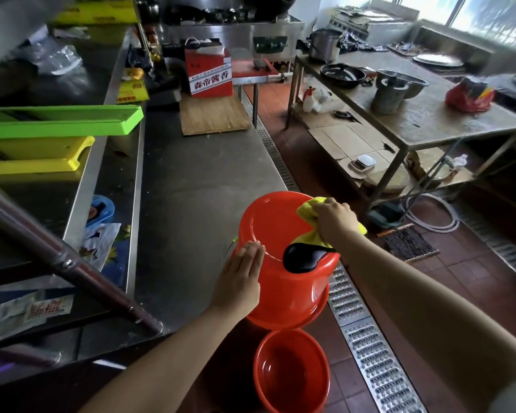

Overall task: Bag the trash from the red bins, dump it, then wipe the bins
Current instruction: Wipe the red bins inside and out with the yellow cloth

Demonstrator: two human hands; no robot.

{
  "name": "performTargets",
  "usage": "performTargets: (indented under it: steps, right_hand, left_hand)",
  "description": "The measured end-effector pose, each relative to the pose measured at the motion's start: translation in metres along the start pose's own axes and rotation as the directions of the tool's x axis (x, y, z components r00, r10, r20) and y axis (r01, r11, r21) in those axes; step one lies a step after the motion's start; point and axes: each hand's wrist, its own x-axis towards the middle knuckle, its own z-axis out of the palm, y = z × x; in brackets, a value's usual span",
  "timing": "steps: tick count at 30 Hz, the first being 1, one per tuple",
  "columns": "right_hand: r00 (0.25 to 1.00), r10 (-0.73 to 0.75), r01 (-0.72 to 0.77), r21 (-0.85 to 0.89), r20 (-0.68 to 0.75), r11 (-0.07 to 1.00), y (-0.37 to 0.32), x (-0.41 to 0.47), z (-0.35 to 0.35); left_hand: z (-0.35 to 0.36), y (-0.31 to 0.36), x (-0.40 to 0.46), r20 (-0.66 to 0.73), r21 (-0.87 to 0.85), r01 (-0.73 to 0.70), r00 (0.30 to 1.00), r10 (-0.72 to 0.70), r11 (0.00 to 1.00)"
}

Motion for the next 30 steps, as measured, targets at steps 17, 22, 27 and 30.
performTargets:
  steps: [17,22,27,30]
  right_hand:
    - [0.741,-0.545,0.669,0.357,-0.392,0.652,0.012,-0.122,0.000]
    - [0.676,-0.636,0.718,0.527,-0.373,0.454,0.015,-0.160,0.018]
    - [0.789,-0.612,0.360,0.853,-0.061,0.378,0.008,-0.183,0.020]
    - [0.830,-0.557,0.257,0.855,0.044,0.451,0.000,-0.188,0.019]
  left_hand:
    - [-0.073,0.074,0.004,-0.056,-0.649,0.267,0.917,-0.395,0.713]
    - [-0.081,0.094,-0.031,0.011,-0.707,0.415,0.816,-0.578,0.572]
    - [-0.093,0.105,-0.069,0.033,-0.709,0.372,0.866,-0.498,0.599]
    - [-0.102,0.100,-0.090,0.095,-0.654,0.367,0.907,-0.409,0.661]
